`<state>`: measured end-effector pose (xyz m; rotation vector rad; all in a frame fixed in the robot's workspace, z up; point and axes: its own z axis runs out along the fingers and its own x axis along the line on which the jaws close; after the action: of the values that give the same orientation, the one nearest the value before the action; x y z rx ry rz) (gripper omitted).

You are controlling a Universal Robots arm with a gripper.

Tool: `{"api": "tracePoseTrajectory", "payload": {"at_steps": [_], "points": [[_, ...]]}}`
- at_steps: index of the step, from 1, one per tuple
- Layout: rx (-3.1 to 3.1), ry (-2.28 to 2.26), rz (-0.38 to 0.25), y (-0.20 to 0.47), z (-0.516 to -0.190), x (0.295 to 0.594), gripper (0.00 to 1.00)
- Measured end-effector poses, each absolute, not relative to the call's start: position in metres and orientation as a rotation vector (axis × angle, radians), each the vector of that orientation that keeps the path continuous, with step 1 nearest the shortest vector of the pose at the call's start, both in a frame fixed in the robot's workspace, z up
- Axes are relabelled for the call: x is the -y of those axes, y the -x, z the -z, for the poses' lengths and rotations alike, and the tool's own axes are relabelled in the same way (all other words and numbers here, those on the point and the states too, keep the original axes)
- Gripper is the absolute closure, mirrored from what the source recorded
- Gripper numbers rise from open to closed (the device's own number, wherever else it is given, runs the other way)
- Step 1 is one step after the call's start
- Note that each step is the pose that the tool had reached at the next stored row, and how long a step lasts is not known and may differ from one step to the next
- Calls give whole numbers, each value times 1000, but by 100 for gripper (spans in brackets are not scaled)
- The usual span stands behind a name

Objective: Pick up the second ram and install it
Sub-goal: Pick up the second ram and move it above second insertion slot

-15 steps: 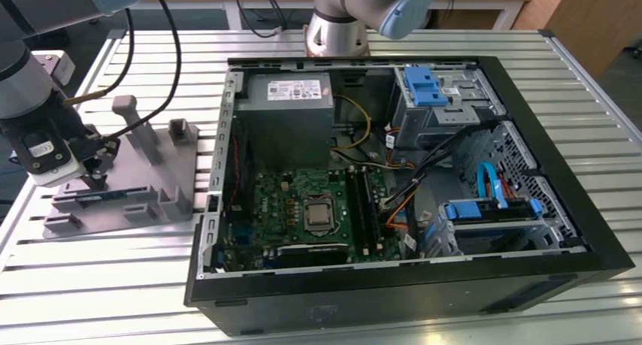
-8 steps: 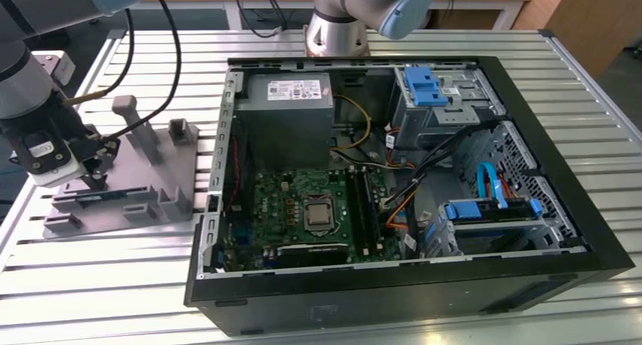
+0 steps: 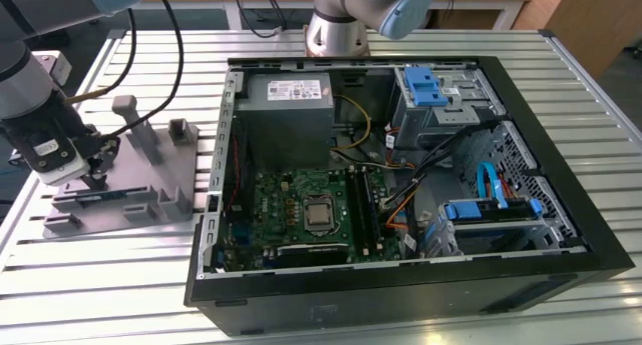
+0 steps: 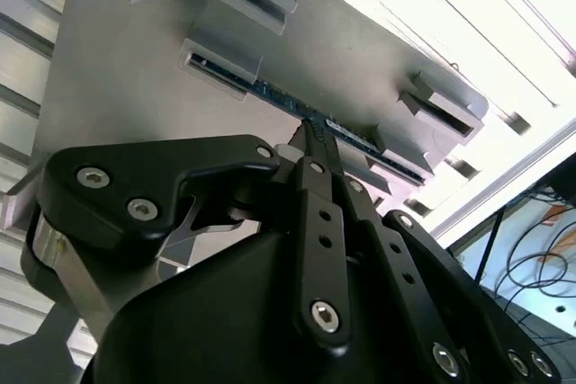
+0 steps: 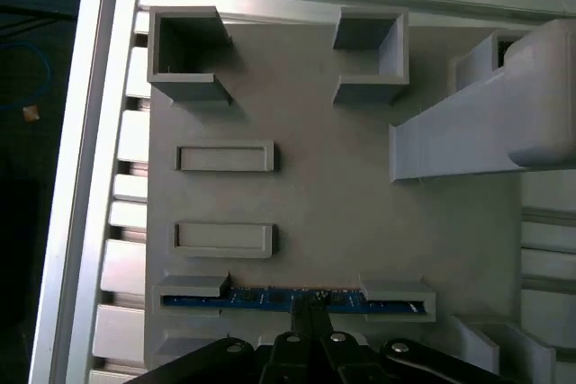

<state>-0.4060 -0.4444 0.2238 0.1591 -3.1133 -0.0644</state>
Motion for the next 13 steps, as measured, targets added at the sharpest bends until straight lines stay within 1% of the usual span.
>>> {"api": "tracePoseTrajectory", "payload": {"at_steps": [13], "points": [[3072, -500, 60, 406, -224, 444, 90]]}}
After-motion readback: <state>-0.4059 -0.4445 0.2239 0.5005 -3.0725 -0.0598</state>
